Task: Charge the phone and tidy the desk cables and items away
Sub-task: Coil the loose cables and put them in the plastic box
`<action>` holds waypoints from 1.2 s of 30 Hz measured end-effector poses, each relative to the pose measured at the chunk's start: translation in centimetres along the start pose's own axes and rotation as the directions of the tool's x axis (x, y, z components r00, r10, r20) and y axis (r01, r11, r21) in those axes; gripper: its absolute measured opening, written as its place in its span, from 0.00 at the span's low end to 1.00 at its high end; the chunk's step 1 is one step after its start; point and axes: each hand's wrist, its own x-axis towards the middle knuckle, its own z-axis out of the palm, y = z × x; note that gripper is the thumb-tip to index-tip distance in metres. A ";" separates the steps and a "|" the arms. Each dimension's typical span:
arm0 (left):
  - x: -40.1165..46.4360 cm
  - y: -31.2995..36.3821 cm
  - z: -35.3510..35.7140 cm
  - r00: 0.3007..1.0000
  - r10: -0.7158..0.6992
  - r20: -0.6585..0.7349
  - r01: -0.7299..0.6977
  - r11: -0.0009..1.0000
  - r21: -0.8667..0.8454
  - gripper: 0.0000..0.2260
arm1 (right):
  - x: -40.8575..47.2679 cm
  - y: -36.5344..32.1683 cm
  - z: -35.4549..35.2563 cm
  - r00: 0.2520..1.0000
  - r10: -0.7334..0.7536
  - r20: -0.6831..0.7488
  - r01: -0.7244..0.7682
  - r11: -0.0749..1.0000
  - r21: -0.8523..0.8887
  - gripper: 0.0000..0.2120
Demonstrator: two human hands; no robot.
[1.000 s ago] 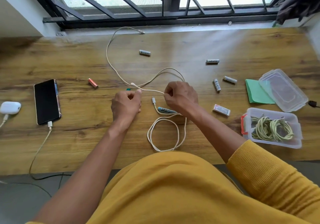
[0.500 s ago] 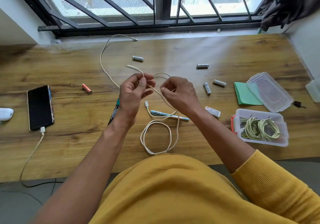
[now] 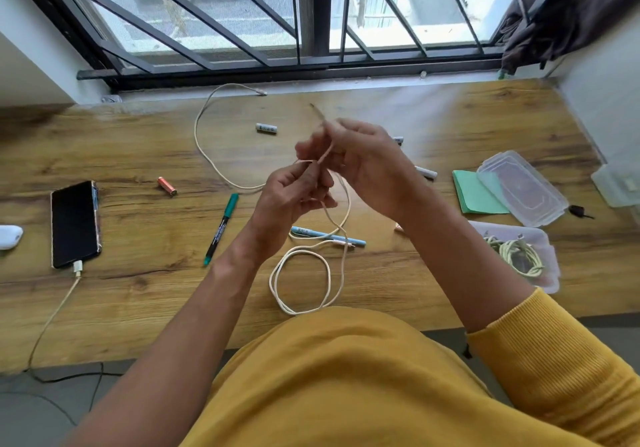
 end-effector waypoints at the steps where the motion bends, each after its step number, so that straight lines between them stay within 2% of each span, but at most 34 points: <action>1: 0.0 0.0 0.0 1.000 -0.015 0.010 0.015 1.000 -0.014 0.13 | 0.0 -0.6 -0.1 1.000 0.024 -0.008 -0.022 0.985 0.173 0.13; 3: -0.2 -0.2 0.0 0.999 -0.038 0.039 0.040 0.999 -0.034 0.13 | -0.1 -1.5 -0.4 0.998 0.054 -0.023 -0.037 0.883 0.468 0.12; 4: -0.3 -0.2 0.1 0.997 -0.050 0.052 0.052 0.998 -0.045 0.13 | 0.0 -1.8 -0.5 0.997 0.059 -0.041 -0.027 0.835 0.550 0.13; 6: -0.5 -0.3 0.3 0.995 -0.066 0.075 0.070 0.996 -0.050 0.14 | -0.1 -2.4 -0.5 0.998 0.043 -0.049 -0.004 0.789 0.615 0.14; 8: -0.5 -0.1 0.5 0.993 -0.080 0.088 0.083 0.996 -0.034 0.15 | -0.1 -2.7 -0.3 1.000 0.010 0.005 -0.011 0.753 0.658 0.14; 13: -0.1 0.7 -0.5 0.991 -0.097 0.090 0.097 0.995 -0.001 0.14 | -0.1 -3.2 0.6 0.984 -0.058 0.167 -0.061 0.776 0.628 0.13; 19: 0.3 0.9 -0.4 0.984 -0.099 0.149 0.097 0.995 0.020 0.14 | -0.1 -4.1 0.5 0.980 -0.067 0.189 -0.042 0.852 0.523 0.16; 22: 0.6 0.8 -0.7 0.983 -0.117 0.142 0.104 0.990 0.092 0.16 | -0.1 -4.4 0.2 0.970 -0.077 0.231 -0.022 0.917 0.398 0.16; 26: 1.2 1.9 -1.9 0.992 -0.123 -0.009 0.123 0.986 0.110 0.16 | -0.6 -4.7 -0.7 0.920 0.006 0.393 -0.044 0.995 0.088 0.13; 28: 1.4 3.1 -2.7 0.992 -0.111 -0.056 0.117 0.987 0.110 0.14 | -1.0 -4.7 -1.0 0.882 0.075 0.465 -0.036 0.995 -0.092 0.12; 31: 1.6 5.0 -3.5 0.996 -0.086 -0.029 0.090 0.981 0.171 0.13 | -1.3 -4.5 -1.2 0.827 0.210 0.521 -0.038 0.946 -0.321 0.12; 33: 1.6 5.9 -3.6 0.997 -0.079 0.021 0.073 0.975 0.209 0.13 | -1.3 -4.1 -1.1 0.812 0.319 0.490 -0.081 0.891 -0.446 0.11; 36: 1.4 6.7 -3.2 0.991 -0.068 0.118 0.040 0.973 0.227 0.13 | -0.9 -3.1 -0.9 0.842 0.454 0.289 -0.193 0.756 -0.625 0.08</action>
